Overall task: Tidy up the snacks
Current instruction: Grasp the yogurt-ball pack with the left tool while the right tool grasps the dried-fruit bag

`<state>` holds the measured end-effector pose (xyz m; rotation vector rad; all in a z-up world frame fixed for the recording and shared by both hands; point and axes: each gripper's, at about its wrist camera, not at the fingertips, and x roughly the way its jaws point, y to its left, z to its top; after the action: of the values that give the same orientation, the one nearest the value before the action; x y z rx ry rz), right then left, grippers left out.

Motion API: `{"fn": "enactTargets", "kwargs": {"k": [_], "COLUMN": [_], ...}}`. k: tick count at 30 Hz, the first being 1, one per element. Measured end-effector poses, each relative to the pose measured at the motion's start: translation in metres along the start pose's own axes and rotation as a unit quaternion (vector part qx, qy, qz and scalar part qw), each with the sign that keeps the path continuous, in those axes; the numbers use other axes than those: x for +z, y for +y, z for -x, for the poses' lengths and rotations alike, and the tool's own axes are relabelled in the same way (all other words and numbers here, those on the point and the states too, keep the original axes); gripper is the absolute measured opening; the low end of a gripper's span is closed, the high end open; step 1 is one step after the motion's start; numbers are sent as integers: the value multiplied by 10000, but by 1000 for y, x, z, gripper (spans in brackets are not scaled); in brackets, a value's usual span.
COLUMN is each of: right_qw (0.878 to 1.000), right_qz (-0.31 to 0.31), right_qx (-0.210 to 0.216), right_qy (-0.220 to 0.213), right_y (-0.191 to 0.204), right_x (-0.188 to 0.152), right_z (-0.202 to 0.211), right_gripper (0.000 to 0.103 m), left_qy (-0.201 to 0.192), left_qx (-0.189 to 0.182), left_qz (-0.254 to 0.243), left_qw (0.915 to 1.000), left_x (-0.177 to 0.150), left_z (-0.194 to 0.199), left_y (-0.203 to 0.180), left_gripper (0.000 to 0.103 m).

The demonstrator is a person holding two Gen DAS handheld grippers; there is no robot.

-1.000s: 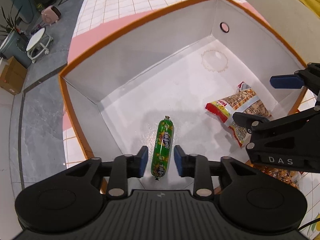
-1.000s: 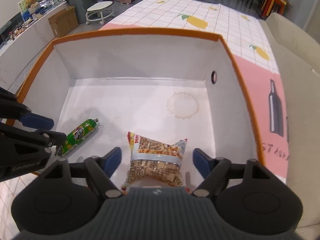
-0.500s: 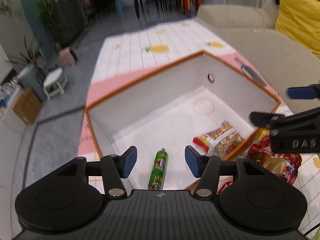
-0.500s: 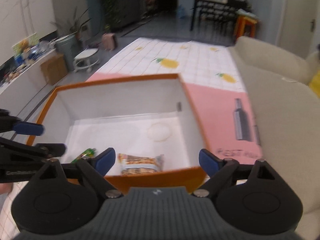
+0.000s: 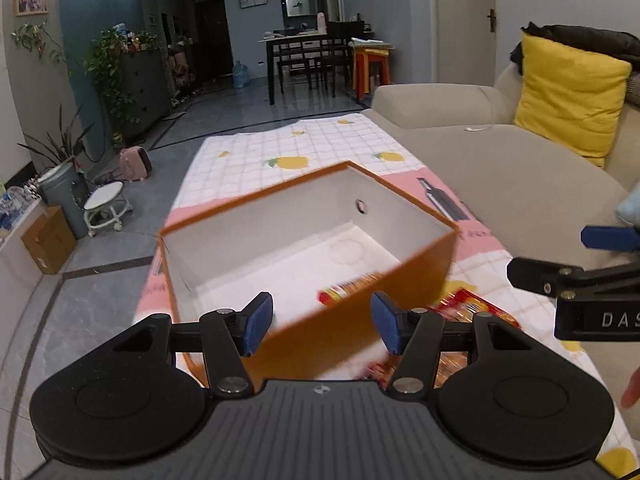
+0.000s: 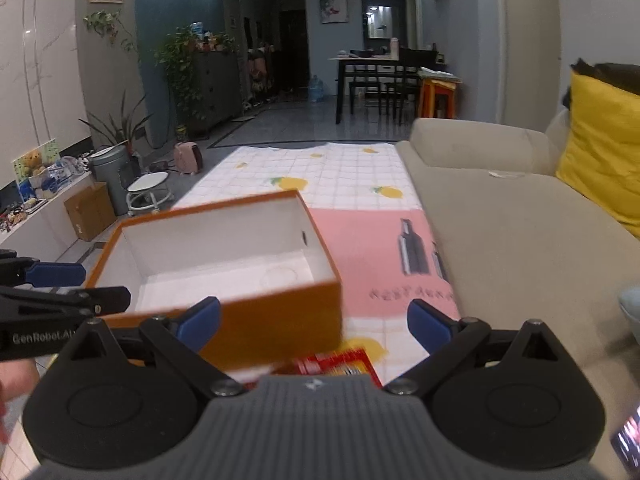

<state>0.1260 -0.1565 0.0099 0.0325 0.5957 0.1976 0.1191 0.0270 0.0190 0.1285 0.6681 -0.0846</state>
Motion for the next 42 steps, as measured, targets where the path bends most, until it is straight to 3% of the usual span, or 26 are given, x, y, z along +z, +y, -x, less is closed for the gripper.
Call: {"fn": "enactTargets", "kwargs": {"k": [5, 11, 15, 20, 24, 29, 36, 42], "right_qw": [9991, 9951, 9939, 9912, 9901, 9899, 9862, 9827], "right_qz": [-335, -565, -457, -277, -219, -343, -429, -654], "right_qx": [-103, -127, 33, 271, 401, 514, 570, 660], "right_qy": [231, 805, 1008, 1268, 1324, 1279, 1493, 1605], "right_y": [-21, -30, -23, -14, -5, 0, -2, -6], "right_x": [-30, -63, -82, -105, -107, -101, -104, -104], "right_z": [26, 36, 42, 34, 17, 0, -29, -47], "right_gripper": [96, 95, 88, 82, 78, 77, 77, 70], "left_qy": [252, 730, 884, 1142, 1172, 1458, 1729, 1916], "left_qx": [-346, -639, -606, -595, -409, -489, -511, -354], "left_qz": [118, 518, 432, 692, 875, 1328, 1440, 1479], "left_qw": [9990, 9939, 9933, 9893, 9884, 9791, 9730, 9696], "left_x": [-25, -60, -81, -94, -97, -103, -106, -108], "left_z": [10, 12, 12, 1, -7, -27, -48, -62], "left_y": [-9, -11, -12, -6, -2, 7, 3, -1], "left_gripper": [67, 67, 67, 67, 67, 85, 87, 87]}}
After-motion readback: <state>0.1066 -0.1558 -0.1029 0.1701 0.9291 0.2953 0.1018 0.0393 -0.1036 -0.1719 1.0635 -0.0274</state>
